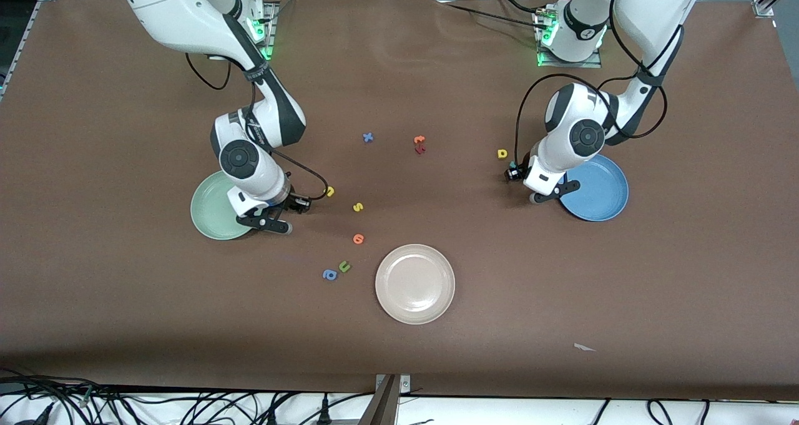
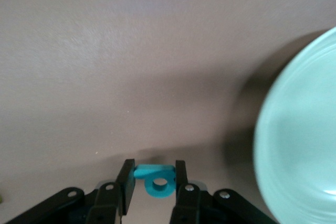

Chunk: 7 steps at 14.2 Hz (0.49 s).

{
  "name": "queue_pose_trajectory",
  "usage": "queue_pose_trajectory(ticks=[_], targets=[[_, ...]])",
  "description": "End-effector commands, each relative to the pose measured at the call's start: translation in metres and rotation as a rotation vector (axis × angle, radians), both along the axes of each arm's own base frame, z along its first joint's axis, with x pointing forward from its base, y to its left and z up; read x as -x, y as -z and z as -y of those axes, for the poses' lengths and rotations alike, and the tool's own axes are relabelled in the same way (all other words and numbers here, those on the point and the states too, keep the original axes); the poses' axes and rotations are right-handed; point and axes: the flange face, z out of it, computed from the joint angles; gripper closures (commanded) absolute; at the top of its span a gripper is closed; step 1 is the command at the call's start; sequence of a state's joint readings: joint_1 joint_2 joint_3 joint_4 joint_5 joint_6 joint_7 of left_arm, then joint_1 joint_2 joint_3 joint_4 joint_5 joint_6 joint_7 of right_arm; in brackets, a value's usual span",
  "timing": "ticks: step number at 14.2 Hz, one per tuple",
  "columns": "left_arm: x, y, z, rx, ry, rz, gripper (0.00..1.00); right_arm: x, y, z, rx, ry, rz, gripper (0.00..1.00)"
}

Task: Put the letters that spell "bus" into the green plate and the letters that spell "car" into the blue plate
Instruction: 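Release the teal p onto the green plate while the left gripper lifts its letter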

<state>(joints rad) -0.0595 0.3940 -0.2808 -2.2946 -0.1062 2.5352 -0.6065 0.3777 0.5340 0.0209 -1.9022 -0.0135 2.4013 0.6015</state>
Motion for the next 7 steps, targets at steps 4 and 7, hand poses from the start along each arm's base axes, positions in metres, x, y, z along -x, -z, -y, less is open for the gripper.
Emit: queue_pose_trajectory(ticks=[4, 7], targets=[[0.01, -0.006, 0.009, -0.006, 0.008, 0.01, 0.58, -0.02, -0.032, 0.069, 0.047, -0.142, -0.039, 0.74], [0.011, -0.004, 0.01, -0.007, 0.009, 0.007, 0.62, -0.017, -0.01, 0.106, 0.064, -0.162, -0.066, 0.71]])
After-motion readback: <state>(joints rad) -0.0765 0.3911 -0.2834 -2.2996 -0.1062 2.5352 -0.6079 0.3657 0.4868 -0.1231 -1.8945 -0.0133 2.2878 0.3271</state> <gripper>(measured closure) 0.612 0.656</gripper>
